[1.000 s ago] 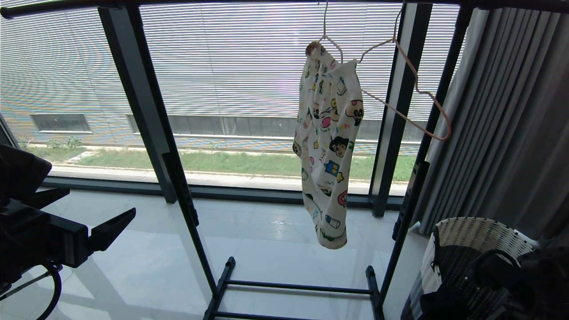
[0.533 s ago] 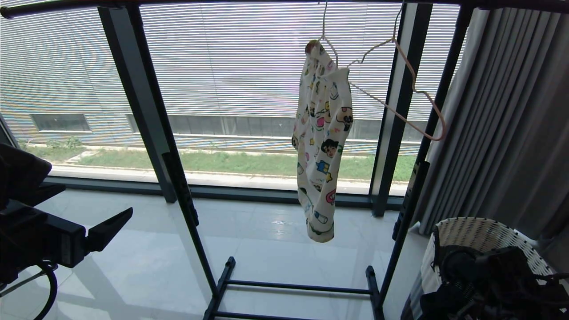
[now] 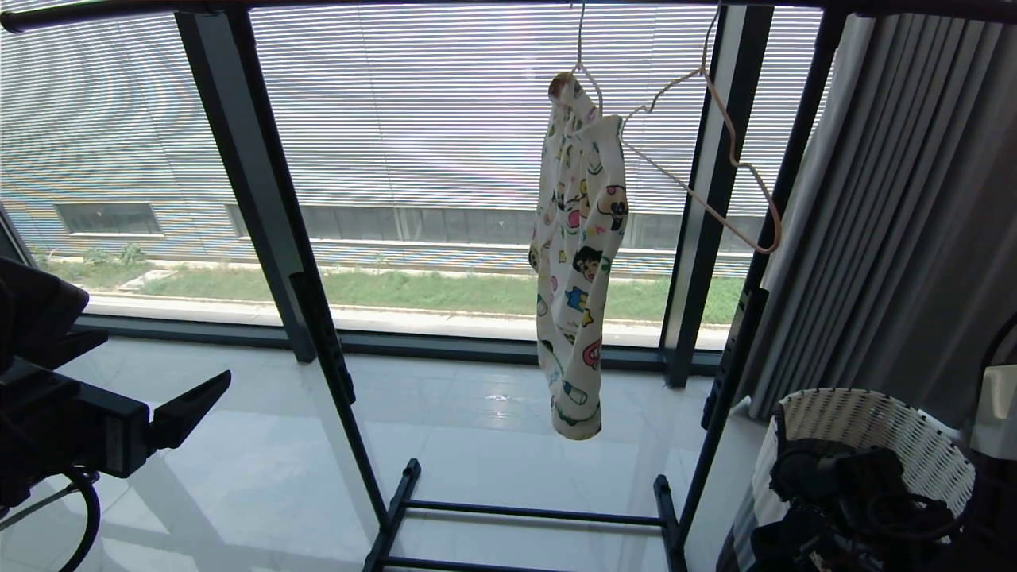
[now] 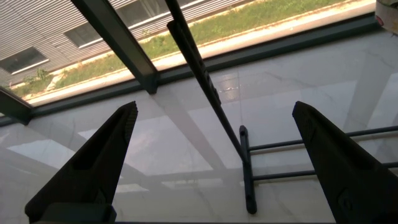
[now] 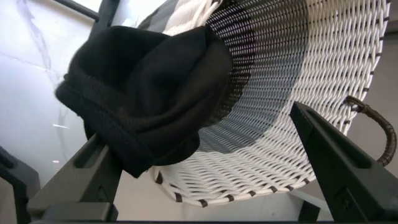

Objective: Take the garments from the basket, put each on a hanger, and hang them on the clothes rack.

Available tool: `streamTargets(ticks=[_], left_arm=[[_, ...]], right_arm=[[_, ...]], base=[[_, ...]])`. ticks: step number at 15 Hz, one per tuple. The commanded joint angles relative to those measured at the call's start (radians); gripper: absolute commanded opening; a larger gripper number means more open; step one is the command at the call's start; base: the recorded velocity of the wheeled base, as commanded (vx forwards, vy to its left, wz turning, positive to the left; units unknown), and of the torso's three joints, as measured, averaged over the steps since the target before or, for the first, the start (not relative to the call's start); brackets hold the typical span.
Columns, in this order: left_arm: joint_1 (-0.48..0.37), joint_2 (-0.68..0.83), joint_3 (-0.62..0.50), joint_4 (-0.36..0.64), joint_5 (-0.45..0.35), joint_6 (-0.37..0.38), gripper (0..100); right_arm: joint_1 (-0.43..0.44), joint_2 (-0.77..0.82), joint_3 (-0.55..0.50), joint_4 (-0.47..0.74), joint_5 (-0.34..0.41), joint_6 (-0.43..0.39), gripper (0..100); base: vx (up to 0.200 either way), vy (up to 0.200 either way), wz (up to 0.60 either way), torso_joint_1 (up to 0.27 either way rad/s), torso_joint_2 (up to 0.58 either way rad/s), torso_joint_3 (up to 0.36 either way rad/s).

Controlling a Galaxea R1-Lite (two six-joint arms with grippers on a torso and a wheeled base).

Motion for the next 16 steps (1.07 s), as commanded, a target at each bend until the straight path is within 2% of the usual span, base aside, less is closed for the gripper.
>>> streamTargets(ticks=[1, 3, 4, 8, 11, 13, 14, 16], left_arm=[[0.000, -0.002, 0.001, 0.000, 0.000, 0.000, 100], [0.000, -0.005, 0.001, 0.000, 0.000, -0.001, 100], [0.000, -0.007, 0.002, 0.000, 0.000, -0.001, 100], [0.000, -0.014, 0.004, 0.000, 0.000, -0.001, 100], [0.000, -0.017, 0.024, 0.000, 0.000, -0.003, 100], [-0.001, -0.021, 0.034, 0.000, 0.000, -0.001, 100], [-0.001, -0.021, 0.037, 0.000, 0.000, -0.001, 100], [-0.001, -0.017, 0.047, 0.000, 0.000, -0.001, 100]], right_arm=[[-0.016, 0.039, -0.008, -0.017, -0.001, -0.008, 100], [-0.017, 0.047, -0.008, -0.054, -0.001, -0.013, 100], [-0.017, 0.047, -0.005, -0.063, -0.001, -0.013, 0], [-0.003, 0.037, -0.002, -0.071, -0.009, -0.014, 0], [0.030, -0.042, 0.001, -0.071, 0.008, -0.017, 0], [0.030, -0.137, -0.057, -0.037, 0.014, -0.068, 0], [0.021, -0.183, -0.117, 0.034, 0.014, -0.085, 0], [0.023, -0.329, -0.335, 0.373, 0.034, -0.083, 0]], base=[[0.000, 0.000, 0.00, 0.000, 0.00, 0.000], [0.000, 0.000, 0.00, 0.000, 0.00, 0.000], [0.000, 0.000, 0.00, 0.000, 0.00, 0.000], [0.000, 0.000, 0.00, 0.000, 0.00, 0.000], [0.000, 0.000, 0.00, 0.000, 0.00, 0.000], [0.000, 0.000, 0.00, 0.000, 0.00, 0.000], [0.000, 0.000, 0.00, 0.000, 0.00, 0.000], [0.000, 0.000, 0.00, 0.000, 0.00, 0.000]])
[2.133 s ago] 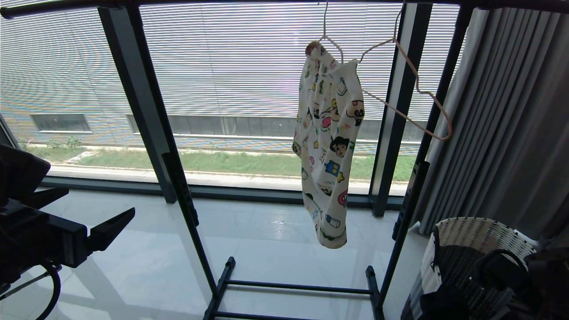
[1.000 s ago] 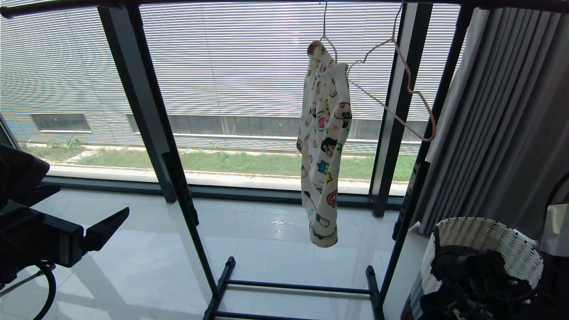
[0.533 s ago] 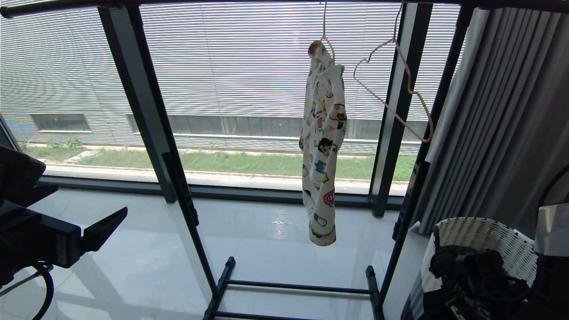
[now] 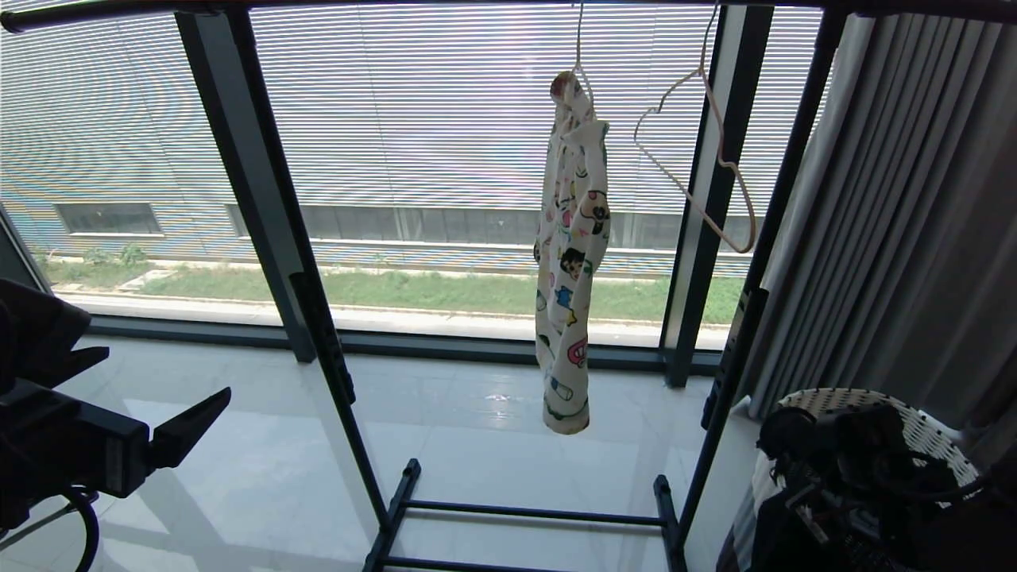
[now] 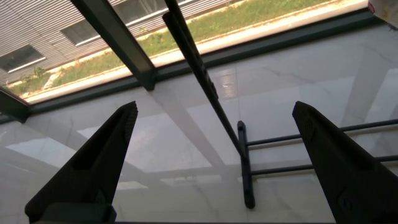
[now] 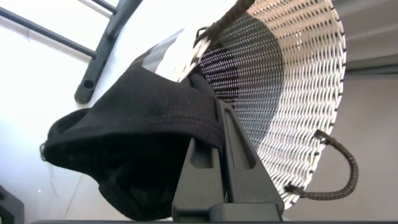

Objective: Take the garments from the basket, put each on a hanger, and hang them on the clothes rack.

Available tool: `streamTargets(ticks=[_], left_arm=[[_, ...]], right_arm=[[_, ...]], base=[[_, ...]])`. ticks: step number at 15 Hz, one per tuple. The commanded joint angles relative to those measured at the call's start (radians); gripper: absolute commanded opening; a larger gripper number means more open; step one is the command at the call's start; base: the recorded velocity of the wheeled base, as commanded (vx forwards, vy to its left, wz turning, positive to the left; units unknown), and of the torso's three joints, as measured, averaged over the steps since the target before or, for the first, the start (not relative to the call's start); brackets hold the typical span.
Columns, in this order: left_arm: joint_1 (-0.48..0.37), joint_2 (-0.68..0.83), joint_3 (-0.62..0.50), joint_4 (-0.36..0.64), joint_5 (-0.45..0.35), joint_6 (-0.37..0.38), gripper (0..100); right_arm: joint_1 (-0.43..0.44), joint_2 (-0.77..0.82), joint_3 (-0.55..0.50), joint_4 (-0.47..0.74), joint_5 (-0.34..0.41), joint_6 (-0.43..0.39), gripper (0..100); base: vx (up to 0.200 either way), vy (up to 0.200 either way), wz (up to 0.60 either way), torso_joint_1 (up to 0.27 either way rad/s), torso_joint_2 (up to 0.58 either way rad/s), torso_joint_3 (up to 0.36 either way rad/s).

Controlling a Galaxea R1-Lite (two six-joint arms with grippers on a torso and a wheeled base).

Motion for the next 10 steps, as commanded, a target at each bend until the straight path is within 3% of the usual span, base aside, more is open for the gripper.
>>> streamTargets(ticks=[1, 3, 7, 10], left_arm=[[0.000, 0.002, 0.008, 0.000, 0.001, 0.000, 100], [-0.003, 0.000, 0.015, 0.000, 0.001, 0.000, 100], [-0.035, 0.000, 0.016, 0.000, 0.001, 0.000, 100], [-0.065, 0.000, 0.025, 0.000, 0.001, -0.001, 100]], right_arm=[[0.001, -0.227, -0.273, 0.339, 0.054, -0.005, 0], [0.026, -0.299, -0.426, 0.516, 0.072, -0.001, 0], [0.087, -0.419, -0.569, 0.726, 0.072, -0.001, 0], [0.113, -0.465, -0.615, 0.773, 0.072, -0.001, 0]], base=[[0.000, 0.000, 0.00, 0.000, 0.00, 0.000], [0.000, 0.000, 0.00, 0.000, 0.00, 0.000], [0.000, 0.000, 0.00, 0.000, 0.00, 0.000], [-0.200, 0.000, 0.00, 0.022, 0.01, -0.002]])
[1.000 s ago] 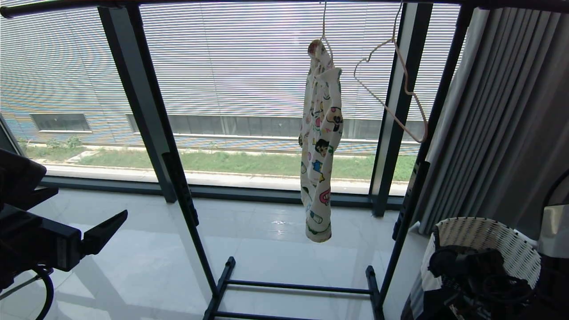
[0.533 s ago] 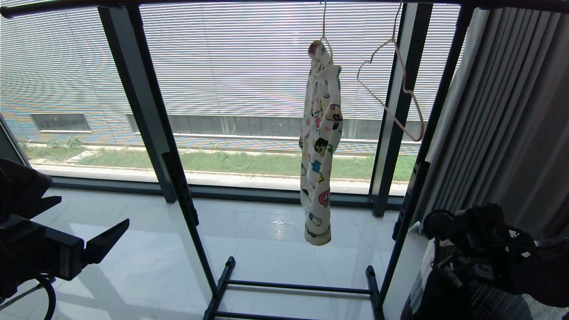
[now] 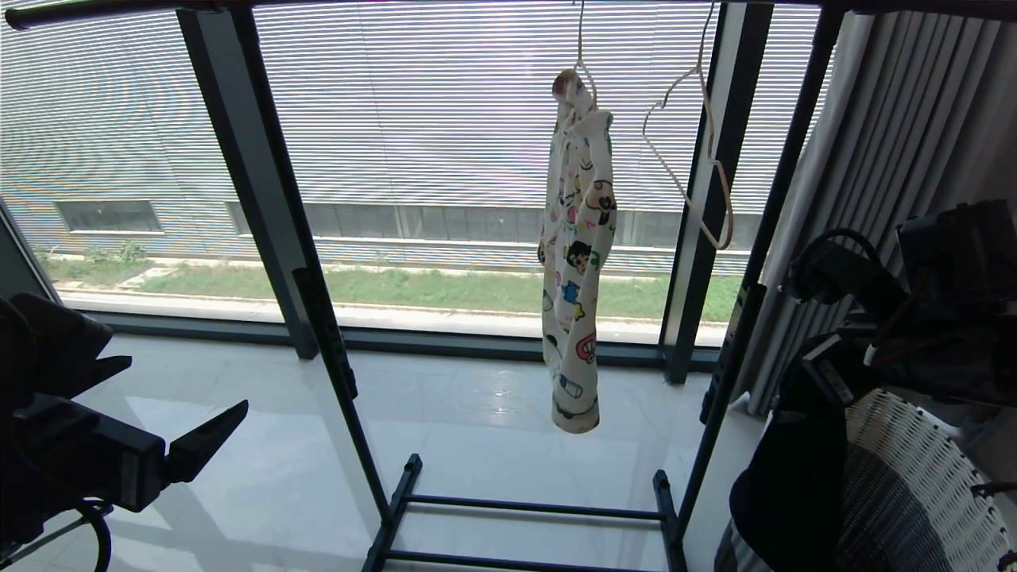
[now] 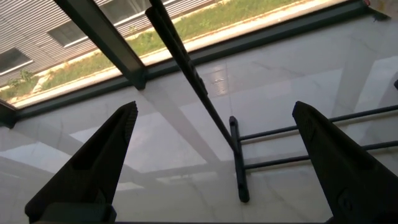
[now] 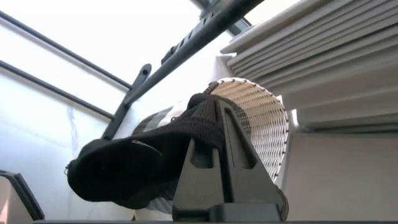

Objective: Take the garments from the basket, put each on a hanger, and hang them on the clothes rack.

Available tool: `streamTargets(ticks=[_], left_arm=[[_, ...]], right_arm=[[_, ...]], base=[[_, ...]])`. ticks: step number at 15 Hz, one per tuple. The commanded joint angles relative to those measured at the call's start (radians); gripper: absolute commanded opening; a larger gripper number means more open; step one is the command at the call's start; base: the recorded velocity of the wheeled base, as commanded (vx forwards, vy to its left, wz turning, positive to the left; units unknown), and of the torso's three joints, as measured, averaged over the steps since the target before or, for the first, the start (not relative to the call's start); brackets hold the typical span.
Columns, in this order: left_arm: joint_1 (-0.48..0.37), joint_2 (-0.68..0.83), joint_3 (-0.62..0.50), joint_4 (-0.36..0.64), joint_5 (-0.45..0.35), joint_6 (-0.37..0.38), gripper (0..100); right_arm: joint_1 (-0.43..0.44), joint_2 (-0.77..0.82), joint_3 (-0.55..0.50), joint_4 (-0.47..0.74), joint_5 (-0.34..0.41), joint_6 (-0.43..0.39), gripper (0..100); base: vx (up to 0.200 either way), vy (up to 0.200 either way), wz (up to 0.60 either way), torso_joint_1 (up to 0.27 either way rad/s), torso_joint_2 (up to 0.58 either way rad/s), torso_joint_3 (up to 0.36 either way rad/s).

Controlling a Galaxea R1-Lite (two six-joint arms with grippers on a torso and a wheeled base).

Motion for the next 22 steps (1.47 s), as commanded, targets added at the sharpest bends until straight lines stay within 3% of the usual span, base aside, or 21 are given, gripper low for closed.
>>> streamTargets(ticks=[1, 9, 13, 15, 17, 20, 22], left_arm=[[-0.012, 0.000, 0.007, 0.000, 0.001, -0.001, 100], [-0.017, 0.006, 0.015, 0.000, -0.004, -0.007, 100], [-0.051, -0.003, 0.012, -0.002, -0.004, -0.008, 100], [-0.086, -0.003, 0.012, 0.000, -0.004, -0.010, 100], [-0.155, -0.003, 0.010, 0.000, -0.004, -0.024, 100], [-0.380, 0.005, -0.008, -0.002, -0.004, -0.153, 100], [-0.515, 0.031, -0.017, -0.002, -0.004, -0.189, 100]], right_arm=[[0.011, -0.058, -0.023, 0.006, 0.000, -0.001, 0], [0.088, -0.110, -0.089, 0.118, 0.000, -0.001, 0], [0.105, -0.154, -0.095, 0.135, -0.001, -0.001, 0], [0.105, -0.177, -0.100, 0.164, 0.000, -0.001, 0], [0.122, -0.182, -0.103, 0.164, 0.000, -0.001, 0], [0.201, -0.174, -0.107, 0.164, 0.003, 0.009, 0], [0.275, -0.151, -0.130, 0.165, 0.005, 0.050, 0]], base=[[-0.200, 0.000, 0.00, 0.002, 0.01, 0.002], [-0.200, 0.000, 0.00, 0.001, 0.00, 0.003], [-0.200, 0.000, 0.00, 0.008, 0.00, 0.005], [0.000, 0.000, 0.00, 0.000, 0.00, 0.000], [0.000, 0.000, 0.00, 0.000, 0.00, 0.000], [0.000, 0.000, 0.00, 0.000, 0.00, 0.000], [0.000, 0.000, 0.00, 0.000, 0.00, 0.000]])
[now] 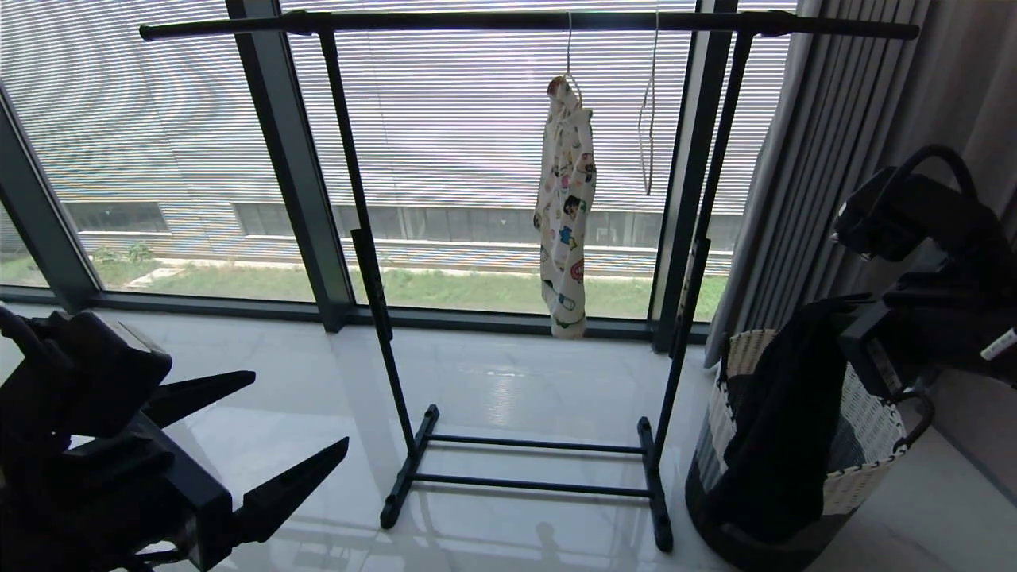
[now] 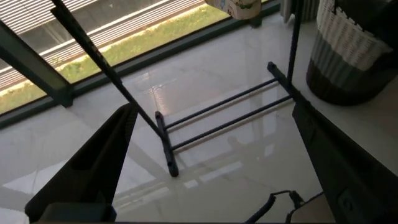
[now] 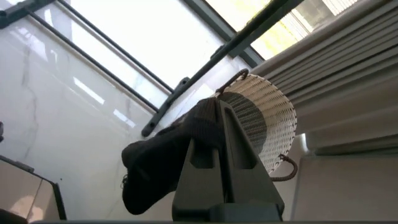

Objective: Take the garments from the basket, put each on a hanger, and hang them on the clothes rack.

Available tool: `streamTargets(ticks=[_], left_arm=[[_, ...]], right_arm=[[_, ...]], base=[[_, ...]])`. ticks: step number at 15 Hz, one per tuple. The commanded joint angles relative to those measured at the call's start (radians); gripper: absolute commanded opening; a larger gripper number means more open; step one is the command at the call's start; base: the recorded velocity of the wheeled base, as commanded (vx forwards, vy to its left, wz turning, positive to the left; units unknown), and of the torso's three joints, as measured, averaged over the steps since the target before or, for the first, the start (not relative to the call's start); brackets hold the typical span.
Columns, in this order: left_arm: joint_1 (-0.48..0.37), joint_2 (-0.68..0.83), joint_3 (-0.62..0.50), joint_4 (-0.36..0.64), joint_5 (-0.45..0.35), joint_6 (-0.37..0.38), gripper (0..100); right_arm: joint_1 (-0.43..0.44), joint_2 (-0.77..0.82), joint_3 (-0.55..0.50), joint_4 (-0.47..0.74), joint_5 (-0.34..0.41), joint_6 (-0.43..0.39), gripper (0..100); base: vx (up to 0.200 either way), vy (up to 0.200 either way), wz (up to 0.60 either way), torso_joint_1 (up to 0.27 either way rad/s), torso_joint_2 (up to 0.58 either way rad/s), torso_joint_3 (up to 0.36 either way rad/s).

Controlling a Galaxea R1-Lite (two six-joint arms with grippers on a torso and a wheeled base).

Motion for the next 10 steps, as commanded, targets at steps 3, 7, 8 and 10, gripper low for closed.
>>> streamTargets(ticks=[3, 7, 8, 10], left_arm=[[-0.242, 0.076, -0.054, -0.001, 0.000, -0.035, 100], [-0.392, 0.240, -0.174, 0.001, 0.000, -0.208, 100], [-0.418, 0.286, -0.210, 0.001, 0.000, -0.224, 100], [-0.428, 0.379, -0.296, -0.002, 0.000, -0.225, 100]], right_arm=[[0.135, 0.053, -0.065, -0.001, 0.002, 0.058, 0], [0.245, 0.101, -0.139, -0.001, 0.040, 0.093, 0], [0.270, 0.113, -0.151, -0.001, 0.053, 0.103, 0], [0.305, 0.136, -0.166, -0.004, 0.063, 0.104, 0]], base=[[0.000, 0.000, 0.00, 0.000, 0.00, 0.000], [0.000, 0.000, 0.00, 0.000, 0.00, 0.000], [0.000, 0.000, 0.00, 0.000, 0.00, 0.000], [0.000, 0.000, 0.00, 0.000, 0.00, 0.000]])
